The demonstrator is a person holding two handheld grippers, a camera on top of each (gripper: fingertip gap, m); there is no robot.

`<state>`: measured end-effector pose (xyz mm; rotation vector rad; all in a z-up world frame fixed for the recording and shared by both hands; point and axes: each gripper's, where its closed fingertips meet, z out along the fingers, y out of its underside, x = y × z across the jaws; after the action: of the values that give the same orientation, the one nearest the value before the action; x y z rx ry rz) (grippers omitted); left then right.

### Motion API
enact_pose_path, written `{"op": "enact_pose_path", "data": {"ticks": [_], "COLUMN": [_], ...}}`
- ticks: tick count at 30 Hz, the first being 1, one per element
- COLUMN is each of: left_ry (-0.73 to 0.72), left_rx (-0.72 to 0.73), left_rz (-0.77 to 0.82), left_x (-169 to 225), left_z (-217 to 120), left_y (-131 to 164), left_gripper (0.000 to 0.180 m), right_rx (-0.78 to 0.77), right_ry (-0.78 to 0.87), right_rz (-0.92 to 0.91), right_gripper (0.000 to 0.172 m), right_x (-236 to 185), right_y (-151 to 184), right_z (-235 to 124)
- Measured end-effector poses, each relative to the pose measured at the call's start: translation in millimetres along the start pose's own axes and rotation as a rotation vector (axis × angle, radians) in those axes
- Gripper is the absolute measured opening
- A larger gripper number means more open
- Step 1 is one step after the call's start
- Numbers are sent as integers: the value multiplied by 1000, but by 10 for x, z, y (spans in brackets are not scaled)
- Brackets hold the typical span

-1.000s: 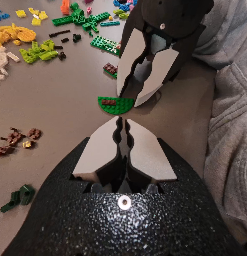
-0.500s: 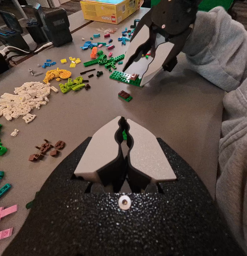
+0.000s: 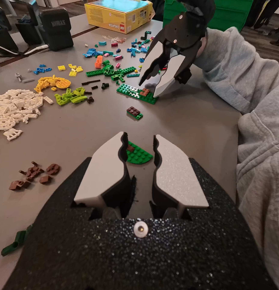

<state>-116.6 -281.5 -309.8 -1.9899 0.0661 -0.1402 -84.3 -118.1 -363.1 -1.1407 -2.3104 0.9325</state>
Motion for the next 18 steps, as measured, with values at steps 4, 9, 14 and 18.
{"op": "enact_pose_path", "data": {"ticks": [4, 9, 14, 18], "left_ry": [10, 31, 40, 69], "left_rx": [-15, 22, 87, 72], "left_rz": [11, -10, -63, -91], "left_x": [28, 55, 68, 84], "left_z": [32, 80, 223, 472], "left_y": [20, -59, -242, -345], "left_gripper": [30, 30, 30, 32], "right_rx": [-2, -15, -16, -14], "right_ry": [-19, -40, -69, -79], "right_rz": [38, 32, 54, 9], "right_gripper": [46, 47, 37, 35], "right_x": [1, -78, -132, -165], "right_y": [26, -14, -45, -35], "right_z": [-16, 47, 69, 55]}}
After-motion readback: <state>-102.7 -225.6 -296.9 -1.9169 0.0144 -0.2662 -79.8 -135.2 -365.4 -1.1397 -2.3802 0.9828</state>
